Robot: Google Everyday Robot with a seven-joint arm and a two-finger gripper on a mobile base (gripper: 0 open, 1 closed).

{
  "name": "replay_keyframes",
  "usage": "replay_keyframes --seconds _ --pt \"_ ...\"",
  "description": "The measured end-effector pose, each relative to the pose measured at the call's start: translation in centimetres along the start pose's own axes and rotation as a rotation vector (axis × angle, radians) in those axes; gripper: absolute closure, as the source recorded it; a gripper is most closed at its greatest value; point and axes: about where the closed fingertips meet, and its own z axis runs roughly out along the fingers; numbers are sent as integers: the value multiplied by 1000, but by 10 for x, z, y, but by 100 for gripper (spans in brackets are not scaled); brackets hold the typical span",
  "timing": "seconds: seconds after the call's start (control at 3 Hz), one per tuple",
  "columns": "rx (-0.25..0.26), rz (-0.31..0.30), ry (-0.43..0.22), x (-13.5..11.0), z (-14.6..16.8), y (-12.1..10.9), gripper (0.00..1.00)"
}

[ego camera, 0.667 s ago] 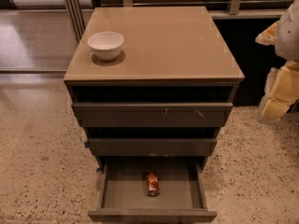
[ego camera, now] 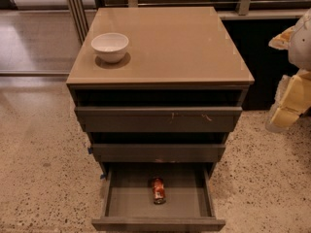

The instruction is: Pick coke can from bottom drawer and place on counter

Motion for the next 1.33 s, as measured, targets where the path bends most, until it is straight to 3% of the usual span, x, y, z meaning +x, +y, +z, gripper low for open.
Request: replay_keyframes --seconds 0.33,0.67,1.0,1.33 --pt "-13 118 -73 8 35 13 0" --pt "-122 376 -173 18 117 44 0" --pt "-186 550 -258 12 189 47 0" --pt "-166 561 -274 11 195 39 0"
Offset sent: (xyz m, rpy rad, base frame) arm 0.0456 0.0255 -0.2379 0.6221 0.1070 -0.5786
